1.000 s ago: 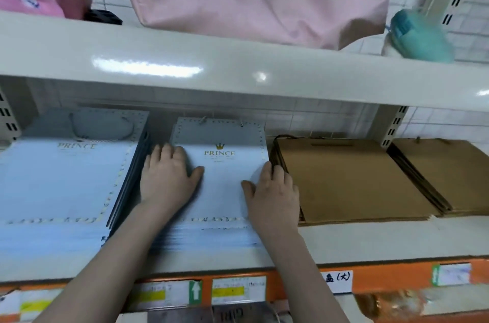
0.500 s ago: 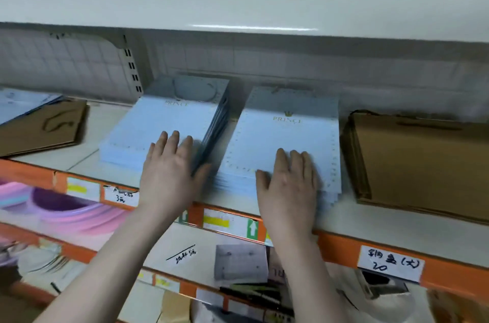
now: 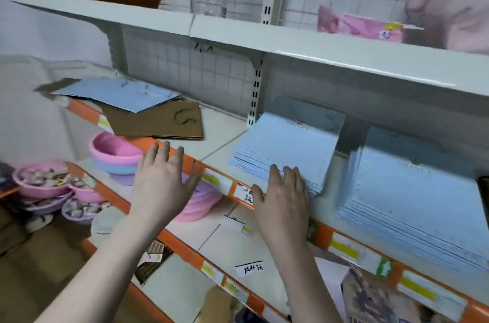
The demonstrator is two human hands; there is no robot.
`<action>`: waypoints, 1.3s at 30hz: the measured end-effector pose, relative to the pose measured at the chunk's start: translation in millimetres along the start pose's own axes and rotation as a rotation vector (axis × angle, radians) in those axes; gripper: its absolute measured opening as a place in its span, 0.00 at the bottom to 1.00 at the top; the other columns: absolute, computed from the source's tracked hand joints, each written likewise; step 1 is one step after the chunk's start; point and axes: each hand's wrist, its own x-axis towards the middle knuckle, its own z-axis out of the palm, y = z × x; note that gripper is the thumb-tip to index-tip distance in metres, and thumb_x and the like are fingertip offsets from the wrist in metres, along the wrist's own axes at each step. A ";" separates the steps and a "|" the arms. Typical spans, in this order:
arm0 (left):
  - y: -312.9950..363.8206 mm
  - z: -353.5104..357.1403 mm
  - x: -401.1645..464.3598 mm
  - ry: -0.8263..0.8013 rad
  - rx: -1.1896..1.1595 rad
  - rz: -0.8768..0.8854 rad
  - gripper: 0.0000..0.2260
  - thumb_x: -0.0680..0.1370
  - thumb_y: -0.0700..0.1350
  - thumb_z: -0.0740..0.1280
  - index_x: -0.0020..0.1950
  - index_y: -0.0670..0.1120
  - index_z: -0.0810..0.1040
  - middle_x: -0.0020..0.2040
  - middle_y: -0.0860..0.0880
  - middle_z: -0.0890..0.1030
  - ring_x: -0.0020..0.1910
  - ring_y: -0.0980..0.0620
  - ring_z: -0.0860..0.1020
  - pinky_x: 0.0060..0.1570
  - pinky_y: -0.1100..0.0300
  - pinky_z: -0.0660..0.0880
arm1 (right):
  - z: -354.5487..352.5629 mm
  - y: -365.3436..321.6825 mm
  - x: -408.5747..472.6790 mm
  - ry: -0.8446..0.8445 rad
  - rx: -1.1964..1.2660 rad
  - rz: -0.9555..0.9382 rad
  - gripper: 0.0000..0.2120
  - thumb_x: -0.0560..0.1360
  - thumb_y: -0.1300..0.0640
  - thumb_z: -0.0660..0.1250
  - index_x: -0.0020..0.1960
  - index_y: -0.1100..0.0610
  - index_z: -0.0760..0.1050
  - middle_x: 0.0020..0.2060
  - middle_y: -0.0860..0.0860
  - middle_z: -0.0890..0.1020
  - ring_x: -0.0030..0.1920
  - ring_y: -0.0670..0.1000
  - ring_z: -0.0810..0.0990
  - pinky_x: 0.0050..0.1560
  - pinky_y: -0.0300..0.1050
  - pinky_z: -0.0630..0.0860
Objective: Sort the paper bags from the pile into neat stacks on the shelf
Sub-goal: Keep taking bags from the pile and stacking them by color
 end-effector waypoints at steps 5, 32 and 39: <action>-114.1 -30.8 10.8 -0.009 0.058 -0.060 0.25 0.70 0.50 0.72 0.60 0.34 0.76 0.60 0.29 0.74 0.62 0.29 0.70 0.61 0.38 0.67 | 31.9 -103.0 -2.9 -0.028 0.104 -0.028 0.24 0.64 0.53 0.76 0.57 0.63 0.78 0.51 0.63 0.80 0.55 0.64 0.78 0.53 0.57 0.76; -366.2 45.7 247.8 -0.096 0.098 -0.110 0.27 0.77 0.56 0.64 0.71 0.43 0.66 0.74 0.39 0.62 0.75 0.41 0.55 0.71 0.50 0.50 | 214.8 -356.4 176.9 -0.173 0.243 0.002 0.23 0.76 0.50 0.64 0.67 0.61 0.70 0.60 0.62 0.74 0.63 0.61 0.71 0.63 0.56 0.68; -375.6 96.4 332.0 -0.179 0.030 -0.053 0.28 0.77 0.56 0.64 0.71 0.41 0.67 0.72 0.38 0.64 0.74 0.40 0.56 0.72 0.50 0.51 | 243.2 -380.5 224.9 -0.348 0.192 -0.041 0.26 0.79 0.45 0.55 0.73 0.55 0.58 0.68 0.56 0.66 0.70 0.56 0.61 0.69 0.50 0.59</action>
